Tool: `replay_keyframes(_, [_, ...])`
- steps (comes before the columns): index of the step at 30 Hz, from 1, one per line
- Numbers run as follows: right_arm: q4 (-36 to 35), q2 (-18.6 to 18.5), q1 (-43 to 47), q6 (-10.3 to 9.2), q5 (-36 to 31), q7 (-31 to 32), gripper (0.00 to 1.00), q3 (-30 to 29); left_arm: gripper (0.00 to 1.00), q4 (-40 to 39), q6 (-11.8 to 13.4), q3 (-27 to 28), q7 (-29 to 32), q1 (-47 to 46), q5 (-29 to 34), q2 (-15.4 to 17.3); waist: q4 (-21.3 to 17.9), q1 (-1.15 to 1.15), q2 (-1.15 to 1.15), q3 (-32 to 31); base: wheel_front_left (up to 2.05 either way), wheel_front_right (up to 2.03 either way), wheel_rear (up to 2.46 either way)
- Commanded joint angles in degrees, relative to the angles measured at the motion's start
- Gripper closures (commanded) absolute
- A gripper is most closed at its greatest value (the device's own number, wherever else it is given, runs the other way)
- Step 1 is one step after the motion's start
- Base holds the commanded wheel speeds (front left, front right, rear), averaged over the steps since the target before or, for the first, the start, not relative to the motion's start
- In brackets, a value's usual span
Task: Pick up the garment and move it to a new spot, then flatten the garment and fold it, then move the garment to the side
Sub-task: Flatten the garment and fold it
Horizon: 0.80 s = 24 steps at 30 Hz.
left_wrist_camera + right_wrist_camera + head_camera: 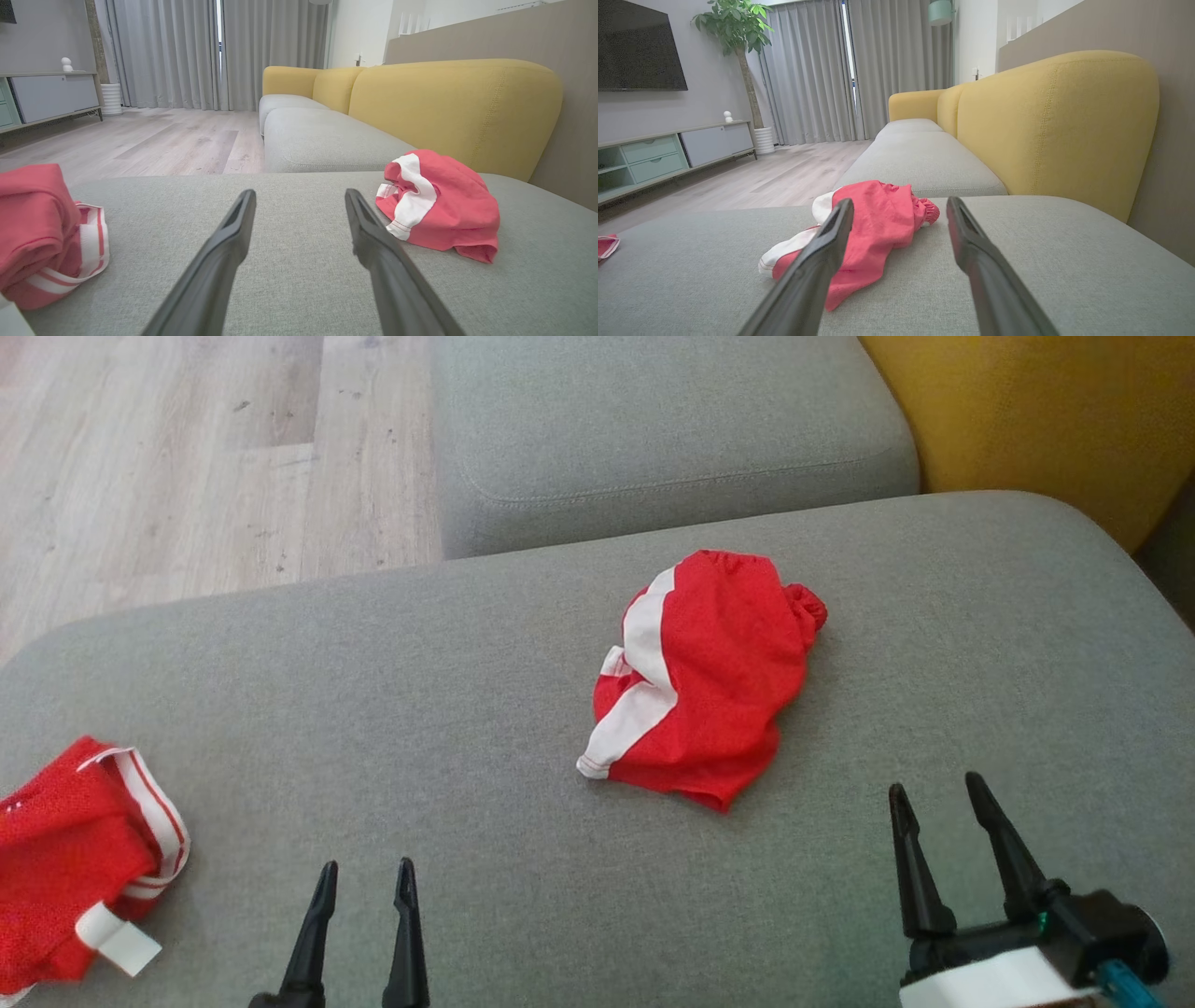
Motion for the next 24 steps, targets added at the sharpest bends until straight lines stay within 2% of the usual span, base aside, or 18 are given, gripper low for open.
replay_keyframes(1, [-1.66,-0.26,-1.43,-0.04,-0.18,-0.31,0.00,1.43,0.00,-1.72,0.41,1.42,-0.28,-1.56,0.10,0.08,0.12,0.00,0.00,0.08,0.00,0.00,0.00])
replay_keyframes(24, [-1.09,-0.26,-1.21,-0.04,-0.50,-0.31,0.00,1.26,0.00,-0.85,0.83,1.72,-0.28,-2.18,0.21,0.07,0.95,0.00,0.00,0.06,0.00,0.00,0.00])
